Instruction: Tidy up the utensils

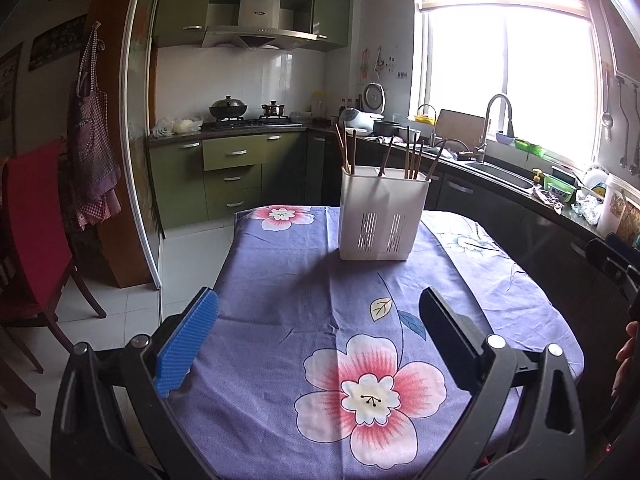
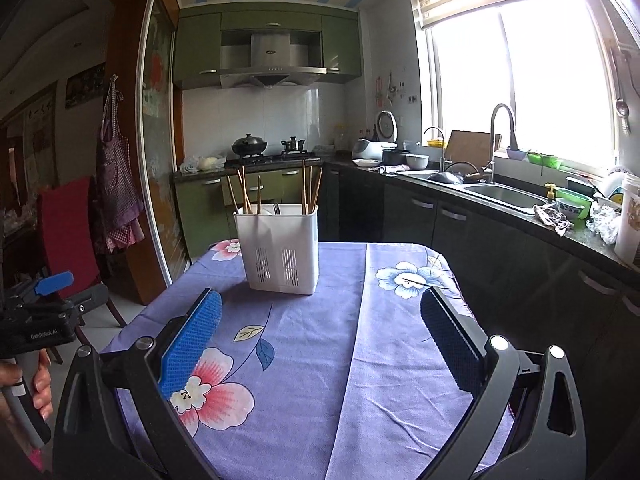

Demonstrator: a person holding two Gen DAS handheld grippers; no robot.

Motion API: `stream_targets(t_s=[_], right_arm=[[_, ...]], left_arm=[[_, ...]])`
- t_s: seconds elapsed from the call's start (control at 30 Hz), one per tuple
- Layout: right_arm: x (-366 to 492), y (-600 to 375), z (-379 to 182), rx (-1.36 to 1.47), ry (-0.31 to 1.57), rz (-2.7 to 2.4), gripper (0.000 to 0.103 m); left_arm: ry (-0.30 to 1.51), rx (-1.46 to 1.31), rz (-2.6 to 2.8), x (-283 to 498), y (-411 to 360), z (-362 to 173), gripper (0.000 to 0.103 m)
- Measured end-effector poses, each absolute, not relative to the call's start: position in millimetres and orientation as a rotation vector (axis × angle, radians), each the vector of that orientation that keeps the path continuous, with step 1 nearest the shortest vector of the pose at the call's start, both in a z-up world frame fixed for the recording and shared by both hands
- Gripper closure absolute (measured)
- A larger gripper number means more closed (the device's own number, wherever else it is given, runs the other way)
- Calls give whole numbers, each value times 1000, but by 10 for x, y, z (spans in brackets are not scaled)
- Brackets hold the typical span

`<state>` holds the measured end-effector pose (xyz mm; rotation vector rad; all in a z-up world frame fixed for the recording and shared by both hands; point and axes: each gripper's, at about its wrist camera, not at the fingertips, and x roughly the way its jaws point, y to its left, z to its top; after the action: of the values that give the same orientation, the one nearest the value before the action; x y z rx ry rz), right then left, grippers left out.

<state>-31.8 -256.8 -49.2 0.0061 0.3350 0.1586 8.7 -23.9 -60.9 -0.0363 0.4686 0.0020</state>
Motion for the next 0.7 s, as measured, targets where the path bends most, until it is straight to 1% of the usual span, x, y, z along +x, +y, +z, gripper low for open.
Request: stream_targets(t_s=[0.7], right_arm=[[-441,-2600,-400,21,323,163,5]], left_arm=[[438,-34,-8,-46,-263,-448,7]])
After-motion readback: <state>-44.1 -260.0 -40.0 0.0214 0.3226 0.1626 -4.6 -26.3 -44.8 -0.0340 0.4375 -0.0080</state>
